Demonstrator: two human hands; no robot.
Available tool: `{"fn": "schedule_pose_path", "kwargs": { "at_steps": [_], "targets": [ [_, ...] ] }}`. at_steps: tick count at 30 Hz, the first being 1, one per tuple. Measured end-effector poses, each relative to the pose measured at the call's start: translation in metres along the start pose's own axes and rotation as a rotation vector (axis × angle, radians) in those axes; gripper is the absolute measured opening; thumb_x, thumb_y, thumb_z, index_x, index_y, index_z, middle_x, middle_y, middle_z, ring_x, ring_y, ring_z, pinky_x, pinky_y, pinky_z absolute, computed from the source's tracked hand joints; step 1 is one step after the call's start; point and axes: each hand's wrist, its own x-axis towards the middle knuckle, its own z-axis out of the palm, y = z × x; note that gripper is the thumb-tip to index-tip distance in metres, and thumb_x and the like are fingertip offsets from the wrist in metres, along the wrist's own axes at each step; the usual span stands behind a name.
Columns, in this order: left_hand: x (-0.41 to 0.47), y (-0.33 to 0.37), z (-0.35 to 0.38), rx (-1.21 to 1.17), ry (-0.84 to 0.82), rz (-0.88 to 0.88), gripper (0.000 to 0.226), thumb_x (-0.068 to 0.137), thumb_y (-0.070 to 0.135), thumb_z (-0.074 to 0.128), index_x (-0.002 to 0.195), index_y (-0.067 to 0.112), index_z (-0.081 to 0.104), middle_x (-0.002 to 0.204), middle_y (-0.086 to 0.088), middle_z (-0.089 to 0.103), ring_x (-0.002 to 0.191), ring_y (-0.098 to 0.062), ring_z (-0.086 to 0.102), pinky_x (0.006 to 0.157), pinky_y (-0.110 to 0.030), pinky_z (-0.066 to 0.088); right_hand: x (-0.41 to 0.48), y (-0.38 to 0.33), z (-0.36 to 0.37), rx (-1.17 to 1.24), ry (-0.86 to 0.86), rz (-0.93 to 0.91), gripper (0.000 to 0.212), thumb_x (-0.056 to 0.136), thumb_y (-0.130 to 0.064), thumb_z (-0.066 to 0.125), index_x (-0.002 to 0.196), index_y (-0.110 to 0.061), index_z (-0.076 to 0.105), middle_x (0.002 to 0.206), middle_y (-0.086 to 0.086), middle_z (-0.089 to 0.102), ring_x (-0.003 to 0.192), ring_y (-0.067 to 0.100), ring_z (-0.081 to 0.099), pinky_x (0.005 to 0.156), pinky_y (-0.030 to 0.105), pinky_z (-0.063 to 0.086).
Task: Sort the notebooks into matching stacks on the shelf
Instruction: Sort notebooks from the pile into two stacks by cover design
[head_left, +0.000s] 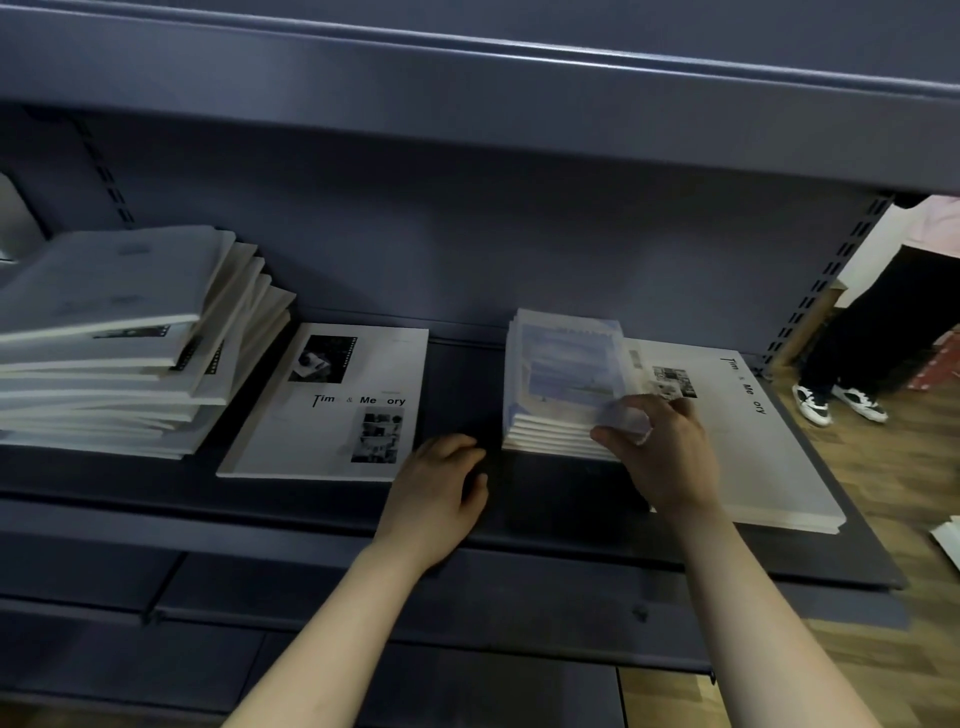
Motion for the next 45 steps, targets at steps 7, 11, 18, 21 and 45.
{"fn": "schedule_pose_path", "kwargs": {
  "at_steps": [7,11,18,21,45],
  "targets": [
    [-0.012,-0.027,-0.036,0.001,0.105,-0.074,0.032,0.094,0.025,0.053,0.124,0.014,0.061,0.128,-0.001,0.057,0.117,-0.020,0.053,0.100,-0.034,0.042,-0.021,-0.007,0.008,0.085,0.200,0.025,0.045,0.080,-0.023,0.076,0.103,-0.001,0.045,0.090,0.018,0.059,0.085,0.041,0.060,0.061,0.032,0.032],
    [-0.016,-0.063,-0.062,0.099,0.130,-0.275,0.033,0.093,0.026,0.053,0.123,0.014,0.060,0.125,-0.005,0.058,0.113,-0.025,0.054,0.094,-0.039,0.045,-0.035,-0.019,0.014,0.050,0.158,-0.013,0.023,0.086,-0.015,0.068,0.077,-0.011,0.046,0.065,0.006,0.052,0.064,0.034,0.055,0.057,0.031,0.032],
    [-0.035,-0.108,-0.085,0.279,0.101,-0.587,0.045,0.089,0.042,0.052,0.124,0.015,0.056,0.137,-0.008,0.050,0.122,-0.035,0.043,0.095,-0.043,0.037,-0.048,-0.060,0.043,0.052,0.028,-0.099,0.029,0.083,-0.016,0.067,0.067,-0.018,0.042,0.055,-0.003,0.048,0.056,0.027,0.050,0.053,0.033,0.038],
    [-0.035,-0.113,-0.086,0.328,0.053,-0.645,0.057,0.087,0.054,0.049,0.128,0.014,0.052,0.136,-0.011,0.049,0.124,-0.036,0.042,0.096,-0.044,0.036,-0.052,-0.075,0.057,0.056,-0.012,-0.130,0.030,0.081,-0.015,0.067,0.066,-0.019,0.041,0.055,-0.004,0.046,0.056,0.028,0.051,0.053,0.032,0.034],
    [-0.020,-0.111,-0.081,-0.946,0.279,-0.584,0.043,0.081,0.003,0.069,0.113,0.023,0.048,0.098,0.008,0.063,0.092,-0.009,0.061,0.072,-0.025,0.050,-0.062,-0.083,0.068,0.061,-0.070,-0.100,0.032,0.083,-0.020,0.069,0.067,-0.023,0.041,0.059,-0.004,0.050,0.058,0.021,0.049,0.055,0.029,0.034]
  ]
}}
